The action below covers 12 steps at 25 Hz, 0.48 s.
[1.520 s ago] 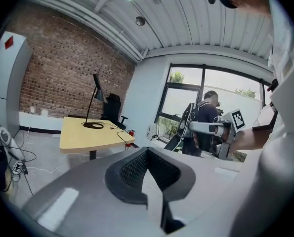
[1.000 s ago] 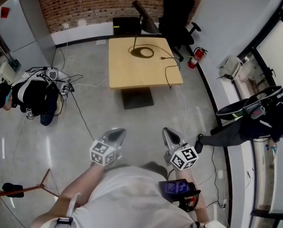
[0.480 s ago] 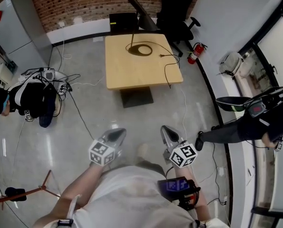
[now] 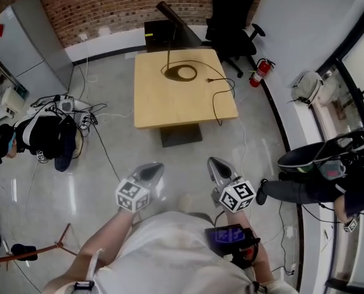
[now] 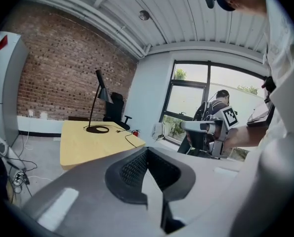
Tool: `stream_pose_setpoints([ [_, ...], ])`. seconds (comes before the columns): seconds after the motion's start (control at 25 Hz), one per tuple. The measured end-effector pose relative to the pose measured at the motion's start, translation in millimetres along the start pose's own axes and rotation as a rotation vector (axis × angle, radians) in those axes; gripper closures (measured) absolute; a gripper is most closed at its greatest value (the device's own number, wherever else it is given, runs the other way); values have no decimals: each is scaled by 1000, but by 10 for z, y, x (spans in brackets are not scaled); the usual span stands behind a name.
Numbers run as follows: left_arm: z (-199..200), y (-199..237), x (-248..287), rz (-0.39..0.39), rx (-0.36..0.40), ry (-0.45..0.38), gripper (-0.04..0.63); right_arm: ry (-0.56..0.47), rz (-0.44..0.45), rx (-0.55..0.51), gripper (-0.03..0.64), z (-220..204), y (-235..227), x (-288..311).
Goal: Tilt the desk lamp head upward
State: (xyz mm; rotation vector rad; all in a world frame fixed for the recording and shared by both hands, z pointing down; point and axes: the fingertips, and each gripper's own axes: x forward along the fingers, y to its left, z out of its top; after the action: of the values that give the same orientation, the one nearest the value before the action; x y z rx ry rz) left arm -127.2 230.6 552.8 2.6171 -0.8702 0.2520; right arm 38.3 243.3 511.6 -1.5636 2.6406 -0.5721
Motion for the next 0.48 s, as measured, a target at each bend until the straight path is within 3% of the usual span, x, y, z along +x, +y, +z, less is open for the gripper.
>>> stream_pose_setpoints([
  [0.48, 393, 29, 832, 68, 34, -4, 595, -6, 83, 30, 606, 240, -779, 251],
])
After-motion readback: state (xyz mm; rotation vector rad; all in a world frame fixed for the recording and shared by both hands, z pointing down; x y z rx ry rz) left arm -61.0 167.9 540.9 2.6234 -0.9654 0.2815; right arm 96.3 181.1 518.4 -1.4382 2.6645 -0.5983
